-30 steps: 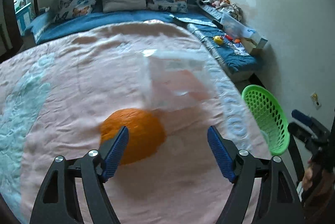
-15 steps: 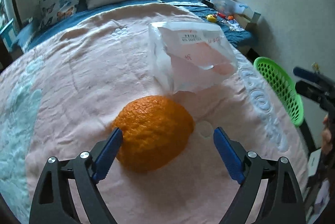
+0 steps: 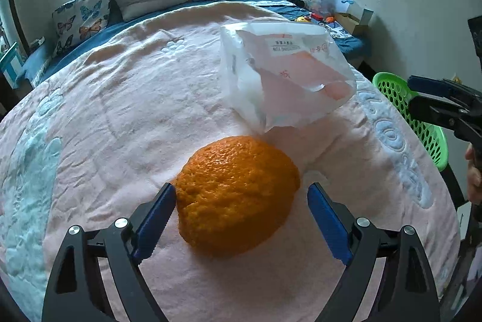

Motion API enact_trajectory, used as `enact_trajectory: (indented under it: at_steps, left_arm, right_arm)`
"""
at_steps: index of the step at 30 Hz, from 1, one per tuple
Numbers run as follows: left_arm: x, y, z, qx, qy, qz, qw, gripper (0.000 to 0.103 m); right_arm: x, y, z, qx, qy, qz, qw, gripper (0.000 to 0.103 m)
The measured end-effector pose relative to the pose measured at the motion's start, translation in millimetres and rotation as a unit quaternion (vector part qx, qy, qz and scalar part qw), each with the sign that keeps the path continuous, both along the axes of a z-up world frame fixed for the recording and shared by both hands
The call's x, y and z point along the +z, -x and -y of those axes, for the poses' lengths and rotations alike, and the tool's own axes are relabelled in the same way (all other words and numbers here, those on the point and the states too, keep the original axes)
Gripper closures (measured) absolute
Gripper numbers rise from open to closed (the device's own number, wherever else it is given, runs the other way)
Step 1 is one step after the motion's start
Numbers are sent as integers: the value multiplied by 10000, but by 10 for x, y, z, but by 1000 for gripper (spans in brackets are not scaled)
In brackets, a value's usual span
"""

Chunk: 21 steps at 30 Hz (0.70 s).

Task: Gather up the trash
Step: 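Move both tools back to the bed toward the orange and white plastic bag, then grasp the orange with the left tool while the right tool grasps the white plastic bag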

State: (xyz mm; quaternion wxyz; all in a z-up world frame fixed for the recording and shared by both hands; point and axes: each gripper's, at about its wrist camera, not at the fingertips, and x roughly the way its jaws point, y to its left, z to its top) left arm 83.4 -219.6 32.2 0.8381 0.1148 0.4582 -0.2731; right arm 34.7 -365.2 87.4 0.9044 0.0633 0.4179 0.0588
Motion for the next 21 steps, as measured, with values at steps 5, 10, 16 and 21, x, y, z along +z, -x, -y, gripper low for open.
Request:
enact_trajectory:
  at_steps: [5,10,16,21]
  left_arm:
    - [21,3,-70,52,105,41,9999,32]
    - [72,17,-185,110,350,-42,9993,42]
    - [113,98,-156,-171,210,112,9996,37]
    - [89,79,-76,-347,61,97,9993,26]
  right_arm:
    - [-44,-162,-64,102,-84,-68,9999,10]
    - [-61,-309,-156,231,-61,-73,9997,8]
    - [-118,-525,-246,338,-174,-164,9991,8]
    - [-220,-681,-311,305,-75,-320,9990,8]
